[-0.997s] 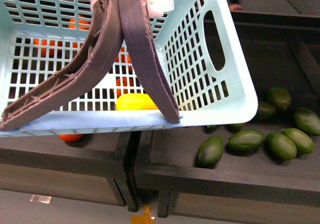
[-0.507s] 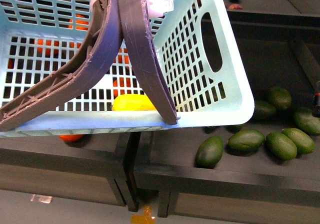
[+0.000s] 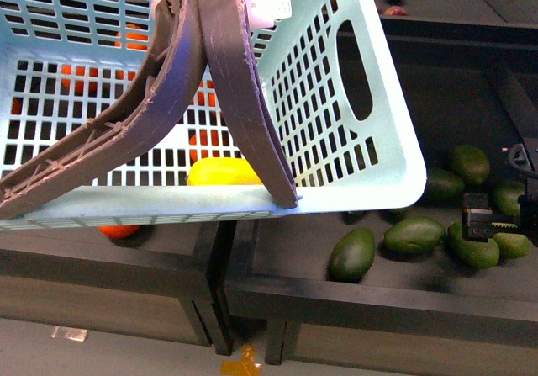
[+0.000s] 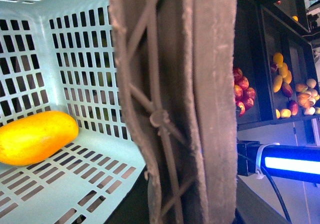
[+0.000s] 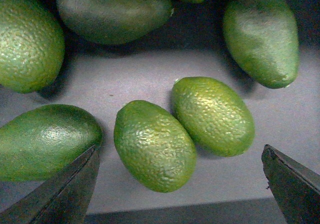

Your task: Pick mango and avocado into basket

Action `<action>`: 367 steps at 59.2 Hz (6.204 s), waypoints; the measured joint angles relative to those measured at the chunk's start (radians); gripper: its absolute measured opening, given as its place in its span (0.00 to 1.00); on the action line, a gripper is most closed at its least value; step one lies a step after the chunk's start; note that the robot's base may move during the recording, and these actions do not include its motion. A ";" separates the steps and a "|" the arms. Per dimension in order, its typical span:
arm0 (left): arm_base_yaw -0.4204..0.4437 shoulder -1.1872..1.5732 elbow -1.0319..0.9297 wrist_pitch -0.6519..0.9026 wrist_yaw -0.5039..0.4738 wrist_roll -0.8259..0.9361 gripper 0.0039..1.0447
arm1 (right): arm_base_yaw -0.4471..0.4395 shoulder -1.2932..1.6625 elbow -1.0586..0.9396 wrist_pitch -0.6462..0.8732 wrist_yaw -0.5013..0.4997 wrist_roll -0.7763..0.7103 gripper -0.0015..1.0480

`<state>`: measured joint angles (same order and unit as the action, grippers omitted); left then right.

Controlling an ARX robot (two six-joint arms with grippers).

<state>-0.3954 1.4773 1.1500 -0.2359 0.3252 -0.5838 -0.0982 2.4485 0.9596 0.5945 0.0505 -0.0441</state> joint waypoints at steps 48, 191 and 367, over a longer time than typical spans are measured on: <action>0.000 0.000 0.000 0.000 0.000 0.000 0.16 | 0.035 0.201 0.155 -0.024 0.028 0.031 0.92; 0.000 0.000 0.000 0.000 0.000 0.000 0.16 | 0.013 0.145 0.245 -0.095 0.033 0.083 0.52; 0.000 0.000 0.000 0.000 0.000 0.000 0.16 | 0.357 -1.674 -0.518 -0.377 0.245 0.286 0.92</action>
<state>-0.3958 1.4773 1.1500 -0.2359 0.3256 -0.5842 0.2592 0.7742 0.4419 0.2176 0.2955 0.2417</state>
